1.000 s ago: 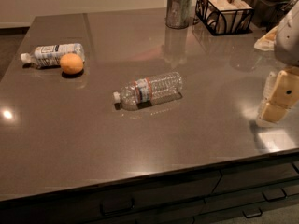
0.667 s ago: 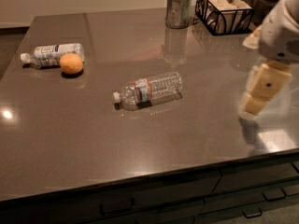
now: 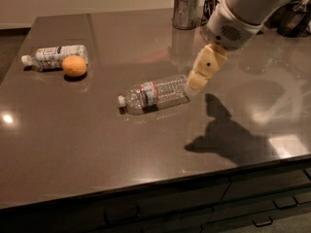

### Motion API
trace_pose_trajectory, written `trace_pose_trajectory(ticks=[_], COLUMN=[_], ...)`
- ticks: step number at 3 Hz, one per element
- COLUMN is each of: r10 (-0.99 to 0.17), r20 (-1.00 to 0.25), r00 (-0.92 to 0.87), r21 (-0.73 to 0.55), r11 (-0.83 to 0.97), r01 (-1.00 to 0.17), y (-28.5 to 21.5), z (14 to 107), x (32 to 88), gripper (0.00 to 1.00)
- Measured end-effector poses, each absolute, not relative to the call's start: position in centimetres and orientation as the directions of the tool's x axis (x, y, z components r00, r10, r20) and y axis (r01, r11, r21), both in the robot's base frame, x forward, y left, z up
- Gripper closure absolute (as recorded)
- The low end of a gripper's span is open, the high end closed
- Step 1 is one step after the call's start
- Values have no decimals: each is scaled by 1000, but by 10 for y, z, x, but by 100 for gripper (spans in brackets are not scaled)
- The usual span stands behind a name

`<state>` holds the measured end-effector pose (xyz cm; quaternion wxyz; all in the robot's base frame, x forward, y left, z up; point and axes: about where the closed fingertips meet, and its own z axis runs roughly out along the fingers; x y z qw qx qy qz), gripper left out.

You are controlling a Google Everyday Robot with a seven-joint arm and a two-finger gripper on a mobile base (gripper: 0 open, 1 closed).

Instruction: Pick orange

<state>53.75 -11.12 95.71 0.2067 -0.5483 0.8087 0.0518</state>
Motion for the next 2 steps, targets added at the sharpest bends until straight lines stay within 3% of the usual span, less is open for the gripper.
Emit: trace_pose_trajectory(ticks=[2], r10=[-789], r20=[-511], r00=[-341], r21=[-95], r11=[447], r01=[-890], y=[-17], z=[946], x=[585], gripper=[0])
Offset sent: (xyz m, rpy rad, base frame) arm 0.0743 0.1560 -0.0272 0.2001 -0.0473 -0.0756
